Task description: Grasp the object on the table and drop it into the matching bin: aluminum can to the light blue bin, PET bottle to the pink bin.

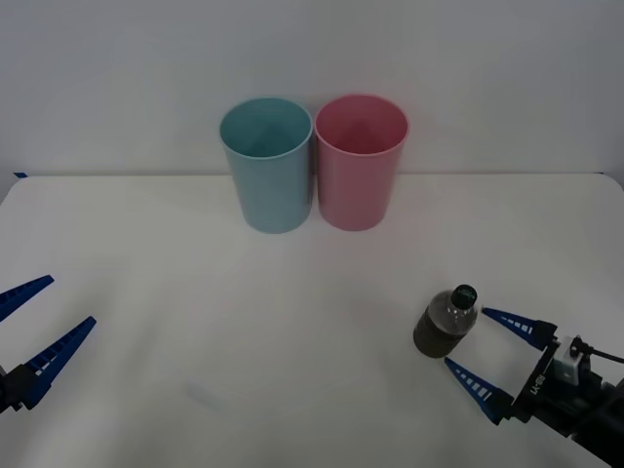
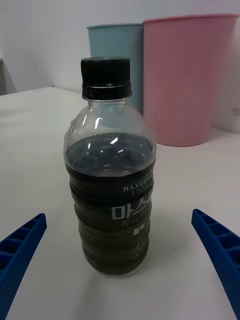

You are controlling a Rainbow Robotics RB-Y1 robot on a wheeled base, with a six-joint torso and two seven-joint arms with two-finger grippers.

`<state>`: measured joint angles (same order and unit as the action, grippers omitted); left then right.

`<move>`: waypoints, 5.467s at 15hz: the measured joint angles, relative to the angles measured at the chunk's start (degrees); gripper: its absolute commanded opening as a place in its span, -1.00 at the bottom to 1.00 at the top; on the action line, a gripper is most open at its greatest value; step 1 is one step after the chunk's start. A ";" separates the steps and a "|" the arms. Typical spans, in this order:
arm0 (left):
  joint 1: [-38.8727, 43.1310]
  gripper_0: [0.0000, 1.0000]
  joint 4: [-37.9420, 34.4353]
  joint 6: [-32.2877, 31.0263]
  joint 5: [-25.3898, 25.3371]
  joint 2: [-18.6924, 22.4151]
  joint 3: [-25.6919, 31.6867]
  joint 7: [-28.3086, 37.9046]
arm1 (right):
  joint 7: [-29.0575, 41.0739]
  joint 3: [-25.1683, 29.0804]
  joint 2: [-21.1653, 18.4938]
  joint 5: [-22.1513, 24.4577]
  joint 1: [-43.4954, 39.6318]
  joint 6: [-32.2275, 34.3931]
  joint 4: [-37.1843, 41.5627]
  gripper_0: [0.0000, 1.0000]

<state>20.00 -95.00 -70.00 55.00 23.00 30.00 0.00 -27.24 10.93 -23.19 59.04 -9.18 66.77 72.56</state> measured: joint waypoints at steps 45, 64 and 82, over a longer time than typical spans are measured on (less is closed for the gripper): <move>0.00 1.00 0.00 0.00 0.00 0.00 0.00 0.00 | 26.37 -11.21 -7.22 -5.87 0.52 -21.32 33.91 -1.00; 0.00 1.00 0.00 0.00 0.00 0.00 0.00 0.00 | 38.95 -23.60 -17.53 -2.62 33.95 -38.74 22.19 -1.00; 0.00 1.00 0.00 0.00 0.00 0.00 0.00 0.00 | 38.91 -24.64 -4.06 9.72 57.00 -34.56 -10.68 1.00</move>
<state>20.00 -95.00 -70.00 55.00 23.00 30.00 0.00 11.67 -13.71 -27.25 68.77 47.81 32.22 61.88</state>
